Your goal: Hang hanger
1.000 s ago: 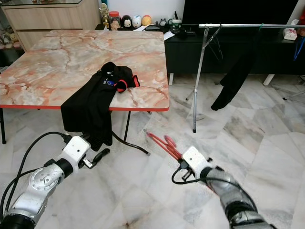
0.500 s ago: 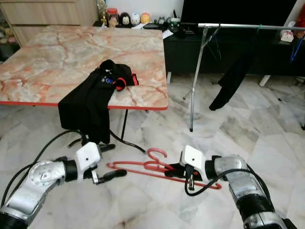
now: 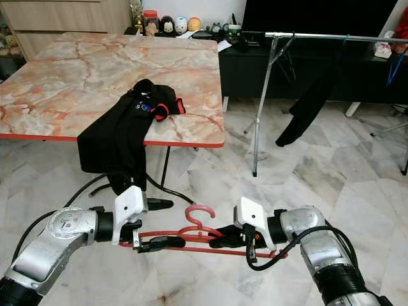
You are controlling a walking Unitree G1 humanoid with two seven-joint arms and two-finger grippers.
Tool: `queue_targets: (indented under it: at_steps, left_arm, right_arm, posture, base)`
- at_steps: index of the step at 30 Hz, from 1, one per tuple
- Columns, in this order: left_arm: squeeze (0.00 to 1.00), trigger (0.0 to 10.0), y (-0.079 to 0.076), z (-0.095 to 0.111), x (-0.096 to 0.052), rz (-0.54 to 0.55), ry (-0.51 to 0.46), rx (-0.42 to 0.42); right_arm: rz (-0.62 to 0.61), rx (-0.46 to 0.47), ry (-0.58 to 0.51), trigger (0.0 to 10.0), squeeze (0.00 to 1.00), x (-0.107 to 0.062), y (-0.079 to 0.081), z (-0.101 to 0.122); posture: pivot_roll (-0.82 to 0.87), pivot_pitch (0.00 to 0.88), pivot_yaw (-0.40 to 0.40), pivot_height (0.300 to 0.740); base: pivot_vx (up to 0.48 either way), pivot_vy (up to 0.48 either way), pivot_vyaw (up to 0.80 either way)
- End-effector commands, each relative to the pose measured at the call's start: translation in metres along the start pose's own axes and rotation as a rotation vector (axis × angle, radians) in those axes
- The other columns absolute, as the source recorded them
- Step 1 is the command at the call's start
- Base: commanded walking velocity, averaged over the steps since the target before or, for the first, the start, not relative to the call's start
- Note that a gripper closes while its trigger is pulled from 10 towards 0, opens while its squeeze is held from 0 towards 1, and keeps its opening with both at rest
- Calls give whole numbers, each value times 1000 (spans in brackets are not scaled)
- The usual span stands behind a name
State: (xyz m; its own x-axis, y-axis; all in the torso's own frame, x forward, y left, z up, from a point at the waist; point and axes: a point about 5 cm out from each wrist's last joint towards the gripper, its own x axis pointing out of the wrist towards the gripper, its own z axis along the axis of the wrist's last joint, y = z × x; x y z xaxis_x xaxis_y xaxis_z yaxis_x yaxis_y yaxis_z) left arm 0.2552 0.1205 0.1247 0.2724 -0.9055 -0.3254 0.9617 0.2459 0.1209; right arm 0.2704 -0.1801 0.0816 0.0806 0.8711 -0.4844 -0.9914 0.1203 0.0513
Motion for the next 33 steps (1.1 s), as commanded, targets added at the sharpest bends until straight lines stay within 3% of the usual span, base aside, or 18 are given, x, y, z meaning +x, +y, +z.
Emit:
queue_targets:
  at_steps: [1,17,18,20,33]
  left_arm:
    - [0,10000,1,-1,0,-13,37,8]
    - [0,10000,8,-12,11,12,50,-67]
    - [0,7686,8,-12,11,14,49,-68]
    - [0,0,10,-11,11,24,39,-75]
    - [0,0,13,-14,8,28,58,-66]
  right_arm:
    - [3,-22,0,10000,0,1,-1,7]
    - [32,-45,-43,10000,0,16,-1,21]
    - [30,-46,-43,10000,0,16,-1,22]
    - [23,-50,-44,10000,0,16,-2,23]
    - [-14,-55,-48,10000,0,15,-7,25]
  posture:
    - [35,0,-89,740]
    - [32,0,-85,740]
    - [29,0,-85,740]
    - [29,0,-85,740]
    - [28,0,-80,740]
  base:
    - [0,0,0]
    - [0,0,0]
    - [0,0,0]
    - [0,0,0]
    - [0,0,0]
